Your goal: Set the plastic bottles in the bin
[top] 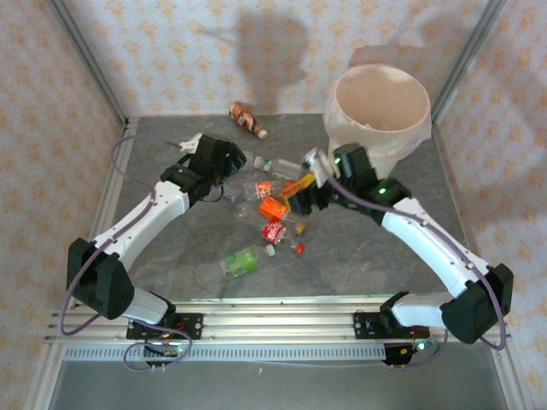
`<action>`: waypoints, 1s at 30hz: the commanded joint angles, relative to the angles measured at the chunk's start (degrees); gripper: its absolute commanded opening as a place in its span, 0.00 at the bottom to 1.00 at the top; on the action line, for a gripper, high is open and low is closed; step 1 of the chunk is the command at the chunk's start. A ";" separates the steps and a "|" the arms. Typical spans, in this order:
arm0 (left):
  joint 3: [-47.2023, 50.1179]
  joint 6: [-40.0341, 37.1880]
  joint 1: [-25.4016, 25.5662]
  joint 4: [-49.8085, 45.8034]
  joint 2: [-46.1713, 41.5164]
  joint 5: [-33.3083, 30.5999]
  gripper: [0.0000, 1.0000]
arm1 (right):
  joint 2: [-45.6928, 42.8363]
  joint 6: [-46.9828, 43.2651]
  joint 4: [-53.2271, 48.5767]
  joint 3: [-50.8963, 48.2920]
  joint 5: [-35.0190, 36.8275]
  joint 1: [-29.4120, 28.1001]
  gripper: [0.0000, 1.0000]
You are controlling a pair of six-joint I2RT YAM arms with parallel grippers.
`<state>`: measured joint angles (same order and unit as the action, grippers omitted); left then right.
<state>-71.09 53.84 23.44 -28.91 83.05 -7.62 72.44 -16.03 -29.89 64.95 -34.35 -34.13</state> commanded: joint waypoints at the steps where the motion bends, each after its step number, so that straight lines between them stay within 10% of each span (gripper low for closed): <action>1: 1.26 4.00 -1.51 -5.20 -0.96 -3.04 1.00 | 1.98 -12.59 3.07 -3.68 -4.46 -6.15 0.89; 17: 4.81 7.16 -7.15 -8.98 -1.37 -2.40 1.00 | 31.18 -43.55 0.14 9.84 2.91 -22.12 0.92; 30: 7.90 8.12 -9.25 -7.92 -2.07 -1.18 1.00 | 39.34 -44.91 1.86 11.57 5.09 -24.85 0.80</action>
<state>-63.64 60.62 14.52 -35.64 82.00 -7.94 111.07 -60.77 -28.95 75.59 -29.02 -58.59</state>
